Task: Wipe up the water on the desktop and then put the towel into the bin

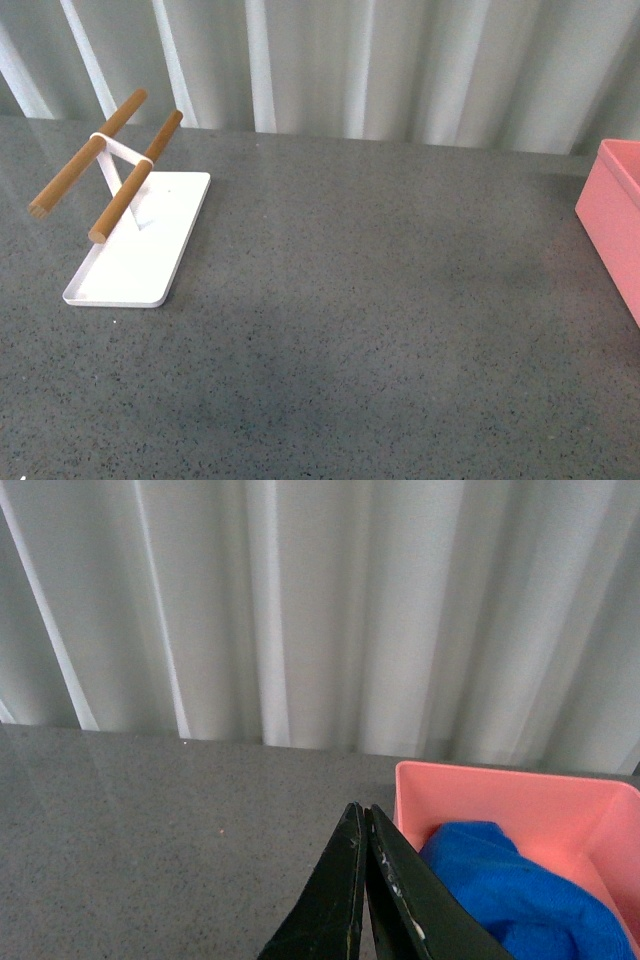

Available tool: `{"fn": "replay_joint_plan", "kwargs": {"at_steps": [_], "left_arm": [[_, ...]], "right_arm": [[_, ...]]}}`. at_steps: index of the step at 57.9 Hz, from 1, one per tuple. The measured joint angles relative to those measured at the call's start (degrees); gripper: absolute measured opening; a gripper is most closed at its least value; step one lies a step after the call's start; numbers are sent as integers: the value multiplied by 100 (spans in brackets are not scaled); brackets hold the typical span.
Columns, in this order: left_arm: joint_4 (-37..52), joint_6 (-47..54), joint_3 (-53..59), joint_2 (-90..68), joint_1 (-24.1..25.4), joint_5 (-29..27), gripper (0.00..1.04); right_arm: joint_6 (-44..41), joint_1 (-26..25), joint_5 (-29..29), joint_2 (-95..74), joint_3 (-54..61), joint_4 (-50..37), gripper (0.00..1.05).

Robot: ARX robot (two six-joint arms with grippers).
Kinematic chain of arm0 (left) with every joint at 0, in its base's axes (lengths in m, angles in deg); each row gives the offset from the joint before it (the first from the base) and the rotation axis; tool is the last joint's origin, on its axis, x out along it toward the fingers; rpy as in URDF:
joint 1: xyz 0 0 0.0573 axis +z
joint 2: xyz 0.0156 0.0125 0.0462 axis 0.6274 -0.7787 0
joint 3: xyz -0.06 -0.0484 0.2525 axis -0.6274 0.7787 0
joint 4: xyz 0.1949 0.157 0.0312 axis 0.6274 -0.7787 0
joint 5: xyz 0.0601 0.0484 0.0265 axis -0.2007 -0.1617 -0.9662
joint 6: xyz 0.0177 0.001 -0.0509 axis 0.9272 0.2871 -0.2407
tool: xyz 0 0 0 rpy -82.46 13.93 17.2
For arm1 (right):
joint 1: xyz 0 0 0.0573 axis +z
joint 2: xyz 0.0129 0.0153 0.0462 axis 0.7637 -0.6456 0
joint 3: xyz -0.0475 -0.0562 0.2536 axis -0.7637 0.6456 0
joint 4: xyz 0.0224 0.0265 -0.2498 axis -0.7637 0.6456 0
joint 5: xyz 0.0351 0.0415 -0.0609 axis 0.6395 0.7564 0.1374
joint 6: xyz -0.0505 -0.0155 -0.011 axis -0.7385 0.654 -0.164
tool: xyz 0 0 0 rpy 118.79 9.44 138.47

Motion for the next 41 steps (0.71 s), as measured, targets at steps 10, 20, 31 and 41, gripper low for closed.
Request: {"fn": "replay_joint_plan", "kwargs": {"at_steps": [10, 20, 31, 41], "left_arm": [[0, -2, 0, 0, 0, 0, 98], [0, -2, 0, 2, 0, -2, 98], [0, -2, 0, 2, 0, -2, 98], [0, 0, 0, 2, 0, -2, 98]], "right_arm": [[4, 363, -374, 704, 466, 267, 3], [7, 385, -393, 1106, 901, 184, 3], [17, 387, -398, 1961, 1126, 855, 3], [20, 391, -400, 2787, 1165, 1554, 3]]}}
